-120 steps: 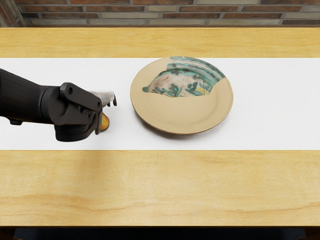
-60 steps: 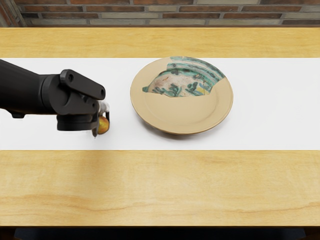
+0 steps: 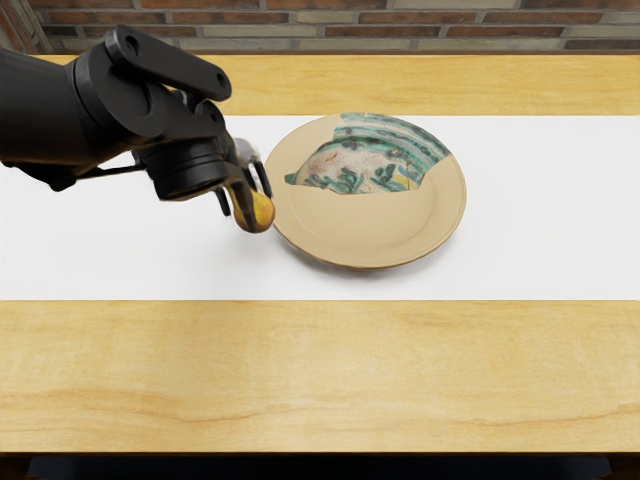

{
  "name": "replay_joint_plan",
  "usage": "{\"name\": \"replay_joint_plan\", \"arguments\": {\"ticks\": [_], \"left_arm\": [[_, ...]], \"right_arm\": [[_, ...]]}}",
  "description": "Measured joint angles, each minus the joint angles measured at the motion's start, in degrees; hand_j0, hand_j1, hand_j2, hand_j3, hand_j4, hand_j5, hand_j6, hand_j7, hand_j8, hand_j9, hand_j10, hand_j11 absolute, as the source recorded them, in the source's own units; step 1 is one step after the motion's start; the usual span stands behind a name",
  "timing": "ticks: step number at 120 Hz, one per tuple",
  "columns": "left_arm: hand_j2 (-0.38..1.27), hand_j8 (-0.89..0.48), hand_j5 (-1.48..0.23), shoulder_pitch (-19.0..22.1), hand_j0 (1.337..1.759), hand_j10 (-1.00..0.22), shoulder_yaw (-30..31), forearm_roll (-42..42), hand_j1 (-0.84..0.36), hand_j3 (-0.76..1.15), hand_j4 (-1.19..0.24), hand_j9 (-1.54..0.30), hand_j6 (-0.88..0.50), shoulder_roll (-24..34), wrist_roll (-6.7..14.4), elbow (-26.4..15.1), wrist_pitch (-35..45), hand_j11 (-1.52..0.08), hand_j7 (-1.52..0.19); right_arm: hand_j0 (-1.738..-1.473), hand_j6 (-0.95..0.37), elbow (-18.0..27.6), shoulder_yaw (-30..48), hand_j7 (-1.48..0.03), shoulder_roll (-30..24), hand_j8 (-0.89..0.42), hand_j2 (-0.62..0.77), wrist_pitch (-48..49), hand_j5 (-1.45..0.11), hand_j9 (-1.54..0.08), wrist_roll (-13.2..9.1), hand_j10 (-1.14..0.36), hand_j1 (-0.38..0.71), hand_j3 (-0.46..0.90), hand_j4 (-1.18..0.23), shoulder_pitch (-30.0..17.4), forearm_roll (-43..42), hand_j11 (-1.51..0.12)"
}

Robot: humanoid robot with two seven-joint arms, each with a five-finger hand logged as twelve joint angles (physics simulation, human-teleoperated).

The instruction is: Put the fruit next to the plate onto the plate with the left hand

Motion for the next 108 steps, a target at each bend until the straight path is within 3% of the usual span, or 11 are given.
{"name": "replay_joint_plan", "arguments": {"ticks": [12, 23, 32, 52, 61, 72, 84, 93, 100, 108], "left_arm": [[0.39, -0.25, -1.31, 0.7, 1.646, -0.84, -7.9, -1.9, -0.43, 0.0, -0.38, -1.14, -0.12, 0.0, 0.0, 5.6, 0.0, -1.15, -1.18], [0.47, -0.3, -1.3, 2.1, 1.648, -0.84, -12.3, -2.3, -0.43, 0.0, -0.51, -1.14, -0.15, 0.0, 0.0, 10.4, 0.2, -1.15, -1.18], [0.56, -0.37, -1.25, 4.7, 1.651, -0.85, -14.1, -2.3, -0.44, 0.0, -0.62, -1.14, -0.29, 0.0, 0.0, 13.9, 0.5, -1.14, -1.17], [0.74, -0.5, -1.2, 7.3, 1.654, -0.85, -15.2, -1.9, -0.45, 0.0, -0.74, -1.14, -0.45, 0.0, 0.0, 17.6, 0.7, -1.14, -1.15], [0.56, -0.41, -0.92, 7.6, 1.655, -0.66, -15.5, 2.4, -0.28, 0.0, -0.58, -0.87, -0.37, 0.0, 0.0, 18.1, 0.7, -0.88, -0.89], [0.36, -0.27, -0.6, 8.3, 1.656, -0.43, -15.9, 6.4, -0.06, 0.0, -0.38, -0.57, -0.24, 0.0, 0.0, 18.3, 0.7, -0.57, -0.58], [0.22, -0.17, -0.38, 7.8, 1.657, -0.27, -16.3, 8.3, 0.09, 0.0, -0.24, -0.36, -0.16, 0.0, 0.2, 18.0, 0.7, -0.36, -0.36], [0.16, -0.13, -0.27, 3.9, 1.657, -0.19, -16.2, 8.8, 0.16, 0.0, -0.17, -0.26, -0.12, 0.0, 0.3, 13.9, -0.1, -0.26, -0.26], [0.12, -0.1, -0.21, 7.4, 1.657, -0.15, -16.1, 9.1, 0.2, 0.0, -0.14, -0.2, -0.09, 7.4, 0.4, 7.4, -7.8, -0.2, -0.2], [0.09, -0.08, -0.16, 12.8, 1.658, -0.12, -15.5, 9.2, 0.23, 0.0, -0.1, -0.15, -0.07, 19.0, 0.5, 3.0, -19.8, -0.15, -0.15]], "right_arm": [[-1.658, 0.0, 0.0, 0.0, 0.0, 0.0, 0.0, 0.0, 0.0, 0.0, 0.0, 0.0, 0.0, -0.35, 0.0, 0.0, 0.0, 0.0, 0.0], [-1.658, 0.0, 0.0, 0.0, 0.0, 0.0, 0.0, 0.0, 0.0, 0.0, 0.0, 0.0, 0.0, -0.35, 0.0, 0.0, 0.0, 0.0, 0.0], [-1.658, 0.0, 0.0, 0.0, 0.0, 0.0, 0.0, 0.0, 0.0, 0.0, 0.0, 0.0, 0.0, -0.35, 0.0, 0.0, 0.0, 0.0, 0.0], [-1.658, 0.0, 0.0, 0.0, 0.0, 0.0, 0.0, 0.0, 0.0, 0.0, 0.0, 0.0, 0.0, -0.35, 0.0, 0.0, 0.0, 0.0, 0.0], [-1.658, 0.0, 0.0, 0.0, 0.0, 0.0, 0.0, 0.0, 0.0, 0.0, 0.0, 0.0, 0.0, -0.35, 0.0, 0.0, 0.0, 0.0, 0.0], [-1.658, 0.0, 0.0, 0.0, 0.0, 0.0, 0.0, 0.0, 0.0, 0.0, 0.0, 0.0, 0.0, -0.35, 0.0, 0.0, 0.0, 0.0, 0.0], [-1.658, 0.0, 0.0, 0.0, 0.0, 0.0, 0.0, 0.0, 0.0, 0.0, 0.0, 0.0, 0.0, -0.35, 0.0, 0.0, 0.0, 0.0, 0.0], [-1.658, 0.0, 0.0, 0.0, 0.0, 0.0, 0.0, 0.0, 0.0, 0.0, 0.0, 0.0, 0.0, -0.35, 0.0, 0.0, 0.0, 0.0, 0.0], [-1.658, 0.0, 0.0, 0.0, 0.0, 0.0, 0.0, 0.0, 0.0, 0.0, 0.0, 0.0, 0.0, -0.35, 0.0, 0.0, 0.0, 0.0, 0.0], [-1.658, 0.0, 0.0, 0.0, 0.0, 0.0, 0.0, 0.0, 0.0, 0.0, 0.0, 0.0, 0.0, -0.35, 0.0, 0.0, 0.0, 0.0, 0.0]]}}
